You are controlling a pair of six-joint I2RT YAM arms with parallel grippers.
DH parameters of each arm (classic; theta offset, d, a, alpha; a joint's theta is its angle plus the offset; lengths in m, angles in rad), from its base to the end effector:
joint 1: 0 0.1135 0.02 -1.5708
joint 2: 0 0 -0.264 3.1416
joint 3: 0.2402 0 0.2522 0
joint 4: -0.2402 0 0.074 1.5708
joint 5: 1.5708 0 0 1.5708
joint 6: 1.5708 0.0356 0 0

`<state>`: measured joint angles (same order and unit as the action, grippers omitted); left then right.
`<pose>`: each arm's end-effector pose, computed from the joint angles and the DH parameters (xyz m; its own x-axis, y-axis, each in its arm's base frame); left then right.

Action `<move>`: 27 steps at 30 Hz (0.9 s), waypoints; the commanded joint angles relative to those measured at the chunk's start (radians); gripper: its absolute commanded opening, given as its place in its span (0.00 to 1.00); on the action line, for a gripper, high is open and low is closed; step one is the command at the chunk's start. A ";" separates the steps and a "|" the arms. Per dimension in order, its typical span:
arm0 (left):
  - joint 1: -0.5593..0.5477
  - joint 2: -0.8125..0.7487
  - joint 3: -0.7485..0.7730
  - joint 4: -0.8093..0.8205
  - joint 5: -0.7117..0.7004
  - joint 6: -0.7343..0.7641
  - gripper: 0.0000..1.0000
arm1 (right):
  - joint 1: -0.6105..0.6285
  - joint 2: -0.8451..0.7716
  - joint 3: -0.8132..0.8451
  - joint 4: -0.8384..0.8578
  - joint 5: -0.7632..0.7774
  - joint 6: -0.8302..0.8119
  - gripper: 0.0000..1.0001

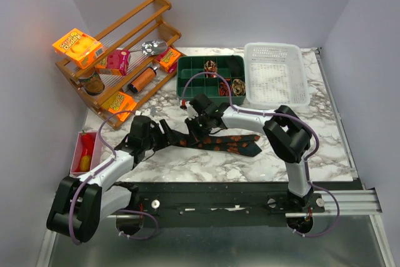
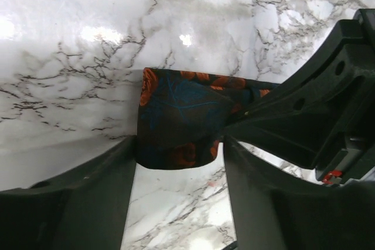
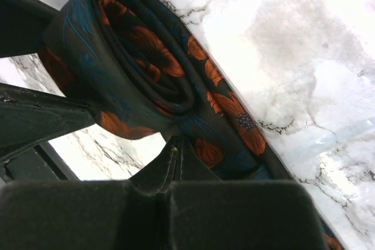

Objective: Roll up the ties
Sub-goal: Roll the tie at the center of the board.

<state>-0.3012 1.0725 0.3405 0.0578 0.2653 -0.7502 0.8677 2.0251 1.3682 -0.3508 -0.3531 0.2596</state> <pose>0.1890 -0.0685 0.1587 -0.7647 -0.4514 -0.4599 -0.0539 0.7560 -0.6524 0.2646 0.3313 0.1578 -0.7428 -0.5039 -0.4409 -0.6668 0.6159 0.4196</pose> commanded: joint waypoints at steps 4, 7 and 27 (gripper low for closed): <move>0.007 -0.006 0.025 -0.076 -0.092 0.031 0.82 | 0.002 -0.009 -0.006 -0.043 0.046 -0.040 0.02; 0.010 -0.016 0.031 -0.090 -0.110 0.040 0.84 | 0.002 -0.017 -0.044 -0.053 0.065 -0.052 0.02; 0.040 -0.071 -0.029 0.080 0.068 0.043 0.89 | 0.004 -0.221 -0.092 -0.125 0.017 -0.142 0.02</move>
<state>-0.2676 1.0290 0.3355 0.0692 0.2710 -0.6933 0.8665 1.8801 1.2160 -0.4450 -0.3206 0.1307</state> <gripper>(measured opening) 0.884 0.017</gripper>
